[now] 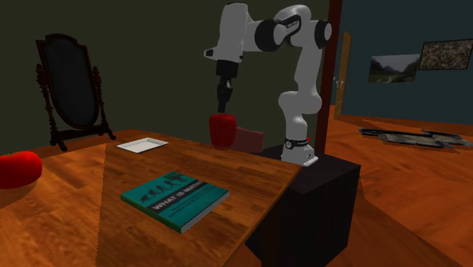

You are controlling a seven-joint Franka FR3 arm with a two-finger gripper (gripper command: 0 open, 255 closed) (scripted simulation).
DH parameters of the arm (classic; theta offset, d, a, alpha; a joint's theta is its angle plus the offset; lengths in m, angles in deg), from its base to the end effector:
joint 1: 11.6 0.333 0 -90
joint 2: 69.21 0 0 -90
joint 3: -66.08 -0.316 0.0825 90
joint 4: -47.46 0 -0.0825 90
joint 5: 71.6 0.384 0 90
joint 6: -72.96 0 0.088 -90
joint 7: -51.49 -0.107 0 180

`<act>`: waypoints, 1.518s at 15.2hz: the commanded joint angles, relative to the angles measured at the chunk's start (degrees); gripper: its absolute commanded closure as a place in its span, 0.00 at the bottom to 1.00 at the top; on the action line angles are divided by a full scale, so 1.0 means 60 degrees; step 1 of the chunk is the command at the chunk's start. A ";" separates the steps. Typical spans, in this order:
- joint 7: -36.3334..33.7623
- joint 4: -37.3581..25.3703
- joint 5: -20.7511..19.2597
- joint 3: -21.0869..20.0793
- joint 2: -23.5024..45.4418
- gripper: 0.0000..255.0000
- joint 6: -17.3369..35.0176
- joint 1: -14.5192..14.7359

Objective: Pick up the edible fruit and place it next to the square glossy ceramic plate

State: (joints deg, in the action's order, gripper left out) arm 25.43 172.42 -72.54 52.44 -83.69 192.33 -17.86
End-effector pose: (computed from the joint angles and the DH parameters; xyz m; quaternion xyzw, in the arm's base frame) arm 0.4894 0.0693 0.5068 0.9837 -0.1597 0.0814 0.0143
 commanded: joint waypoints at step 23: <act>0.0853 -0.3221 -0.0113 0.0503 0.0708 1.00 -0.2497 -0.0353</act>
State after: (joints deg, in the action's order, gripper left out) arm 29.34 154.31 -73.05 54.75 -80.50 177.46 -19.47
